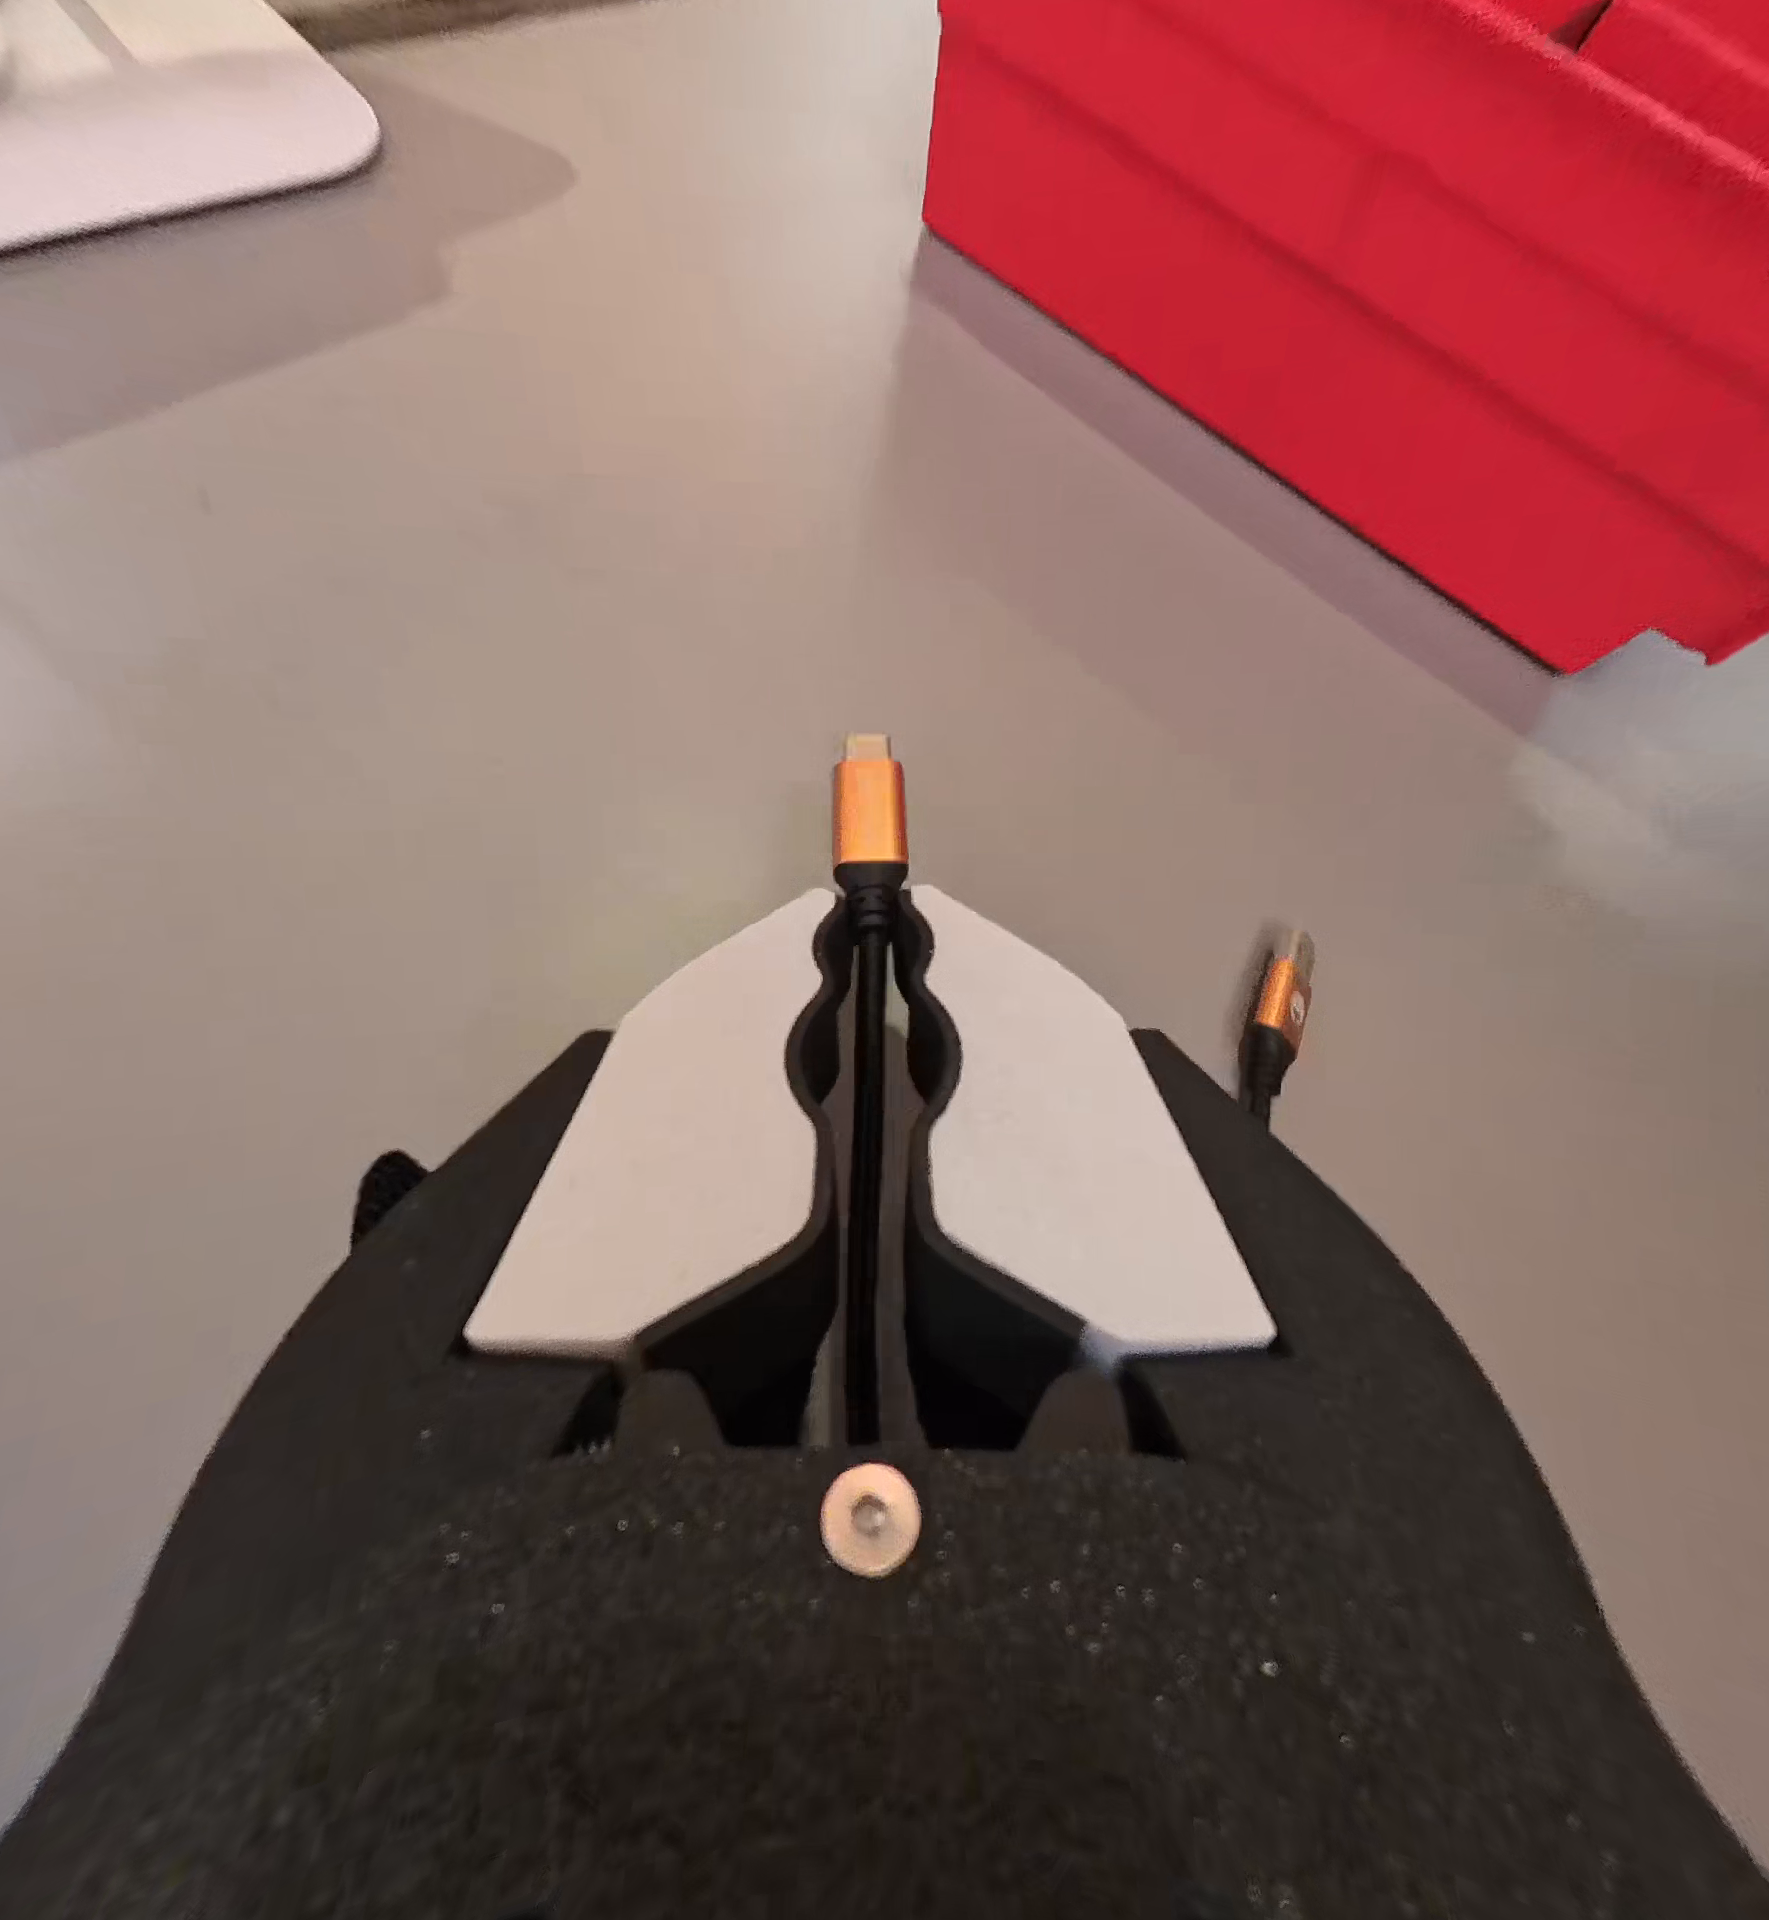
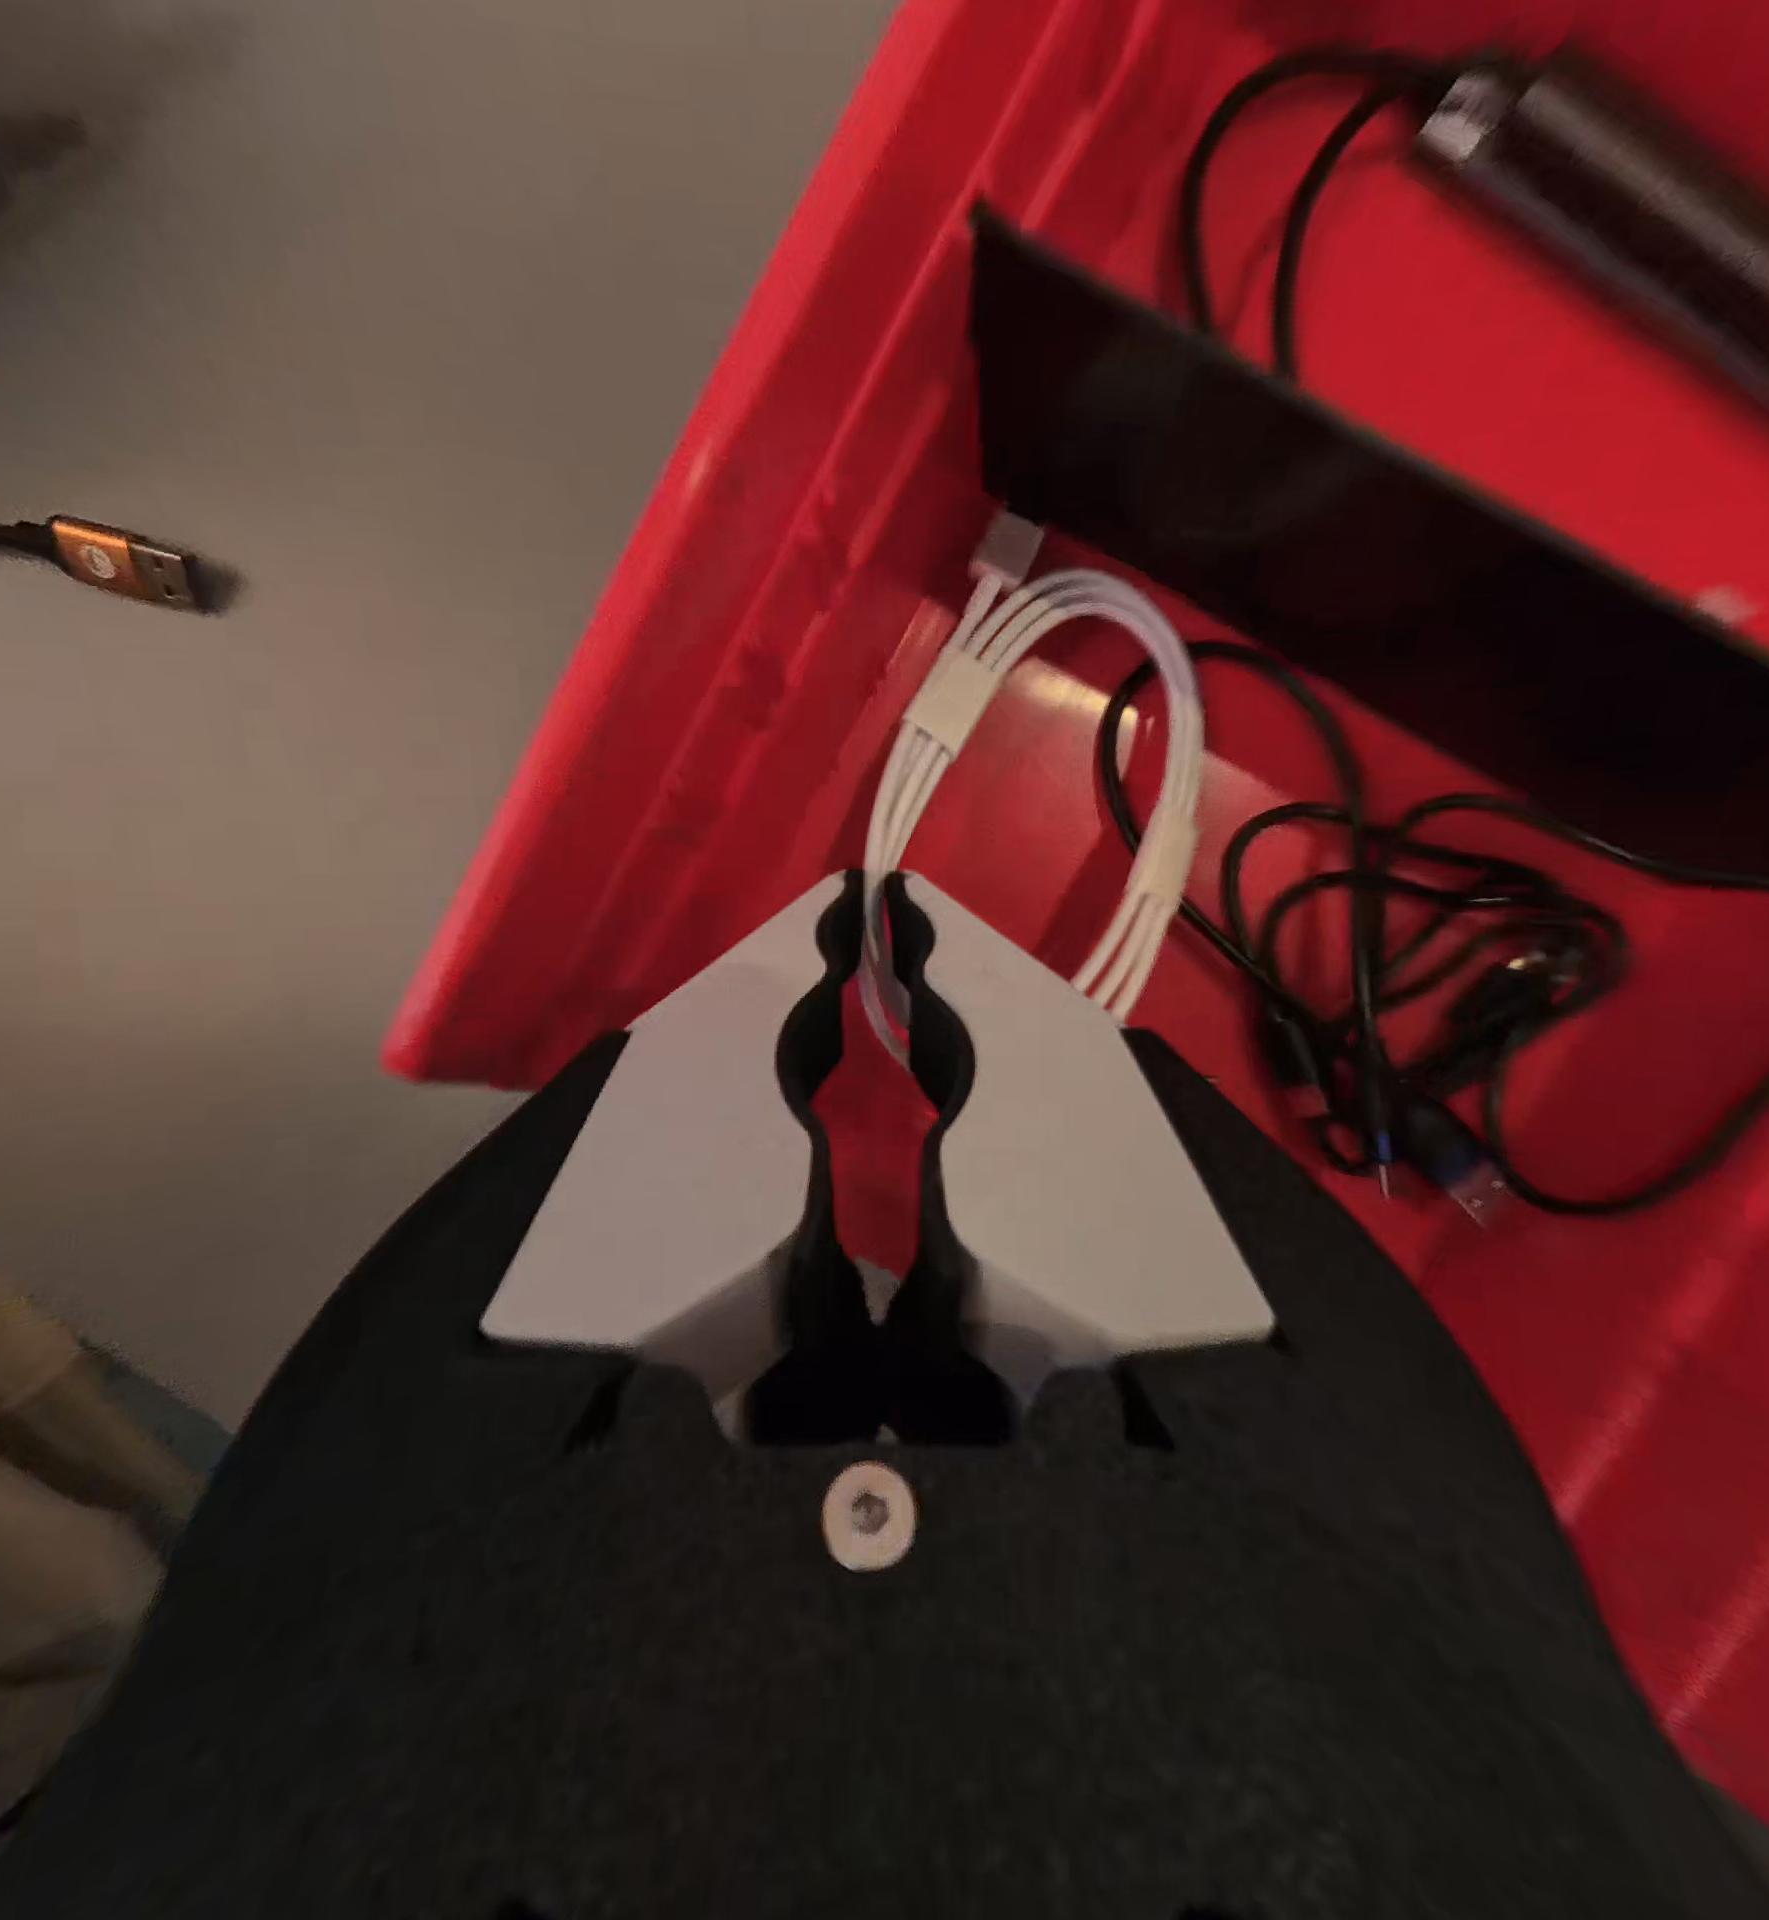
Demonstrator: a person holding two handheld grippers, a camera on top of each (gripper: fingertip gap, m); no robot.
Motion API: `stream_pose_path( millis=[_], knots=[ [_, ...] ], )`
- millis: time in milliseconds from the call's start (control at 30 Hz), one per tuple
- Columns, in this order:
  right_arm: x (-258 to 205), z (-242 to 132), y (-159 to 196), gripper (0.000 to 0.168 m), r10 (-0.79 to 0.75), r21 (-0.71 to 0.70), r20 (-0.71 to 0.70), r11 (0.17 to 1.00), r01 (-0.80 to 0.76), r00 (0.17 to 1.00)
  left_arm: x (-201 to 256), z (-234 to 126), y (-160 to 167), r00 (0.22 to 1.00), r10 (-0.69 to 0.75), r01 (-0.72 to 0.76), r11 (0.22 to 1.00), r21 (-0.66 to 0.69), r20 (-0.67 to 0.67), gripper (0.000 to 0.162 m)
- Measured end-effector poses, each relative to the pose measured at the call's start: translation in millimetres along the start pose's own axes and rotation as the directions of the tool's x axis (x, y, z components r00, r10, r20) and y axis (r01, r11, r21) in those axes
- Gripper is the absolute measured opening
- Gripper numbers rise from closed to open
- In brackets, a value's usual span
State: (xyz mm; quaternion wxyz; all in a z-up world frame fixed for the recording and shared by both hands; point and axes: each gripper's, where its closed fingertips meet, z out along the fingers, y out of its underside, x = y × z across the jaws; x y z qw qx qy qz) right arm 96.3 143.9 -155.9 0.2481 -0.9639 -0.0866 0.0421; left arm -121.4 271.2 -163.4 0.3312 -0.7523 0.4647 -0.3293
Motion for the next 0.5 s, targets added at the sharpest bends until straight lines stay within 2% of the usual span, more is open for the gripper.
stream_pose_path(
  millis=[33,67,100,133,233,333,400,500],
  knots=[
    [3.4,5.0,2.3,0.006,0.018,-0.015,-0.012,1.000,-0.018,1.000,1.2,2.6,1.9,1.000,-0.006,0.006,1.000,-0.010,-0.008,0.014],
    [6.1,4.0,2.3,0.007,0.027,-0.011,-0.025,1.000,-0.027,0.999,-1.8,2.7,0.7,1.000,-0.018,0.018,1.000,-0.005,0.012,0.035],
    [6.8,-3.5,-1.1,0.013,0.017,0.020,-0.029,1.000,-0.016,0.999,-2.8,-0.1,-3.2,1.000,-0.021,0.021,1.000,0.016,0.013,0.050],
    [11.5,-16.9,-9.1,0.017,0.014,0.078,-0.061,0.997,-0.009,0.998,-1.2,-5.5,-8.8,1.000,-0.026,0.027,0.999,0.044,-0.010,0.057],
    [18.5,-77.9,-44.4,0.028,0.048,0.305,-0.131,0.952,-0.006,0.990,0.0,-35.5,-27.6,0.996,-0.039,0.047,0.993,0.111,-0.076,0.056],
    [-34.6,-130.3,-90.6,0.029,-0.036,0.554,-0.025,0.831,0.043,0.999,2.0,-79.0,-28.5,0.989,-0.056,0.074,0.990,0.124,-0.140,0.044],
    [-94.1,-130.0,-106.3,0.029,-0.155,0.628,0.088,0.776,0.066,0.984,6.2,-109.1,-13.8,0.982,-0.084,0.105,0.987,0.119,-0.170,0.044],
    [-186.1,-72.2,-93.9,0.032,-0.322,0.598,0.256,0.793,0.112,0.911,17.6,-142.5,22.7,0.974,-0.136,0.164,0.975,0.152,-0.183,0.044]
  ],
)
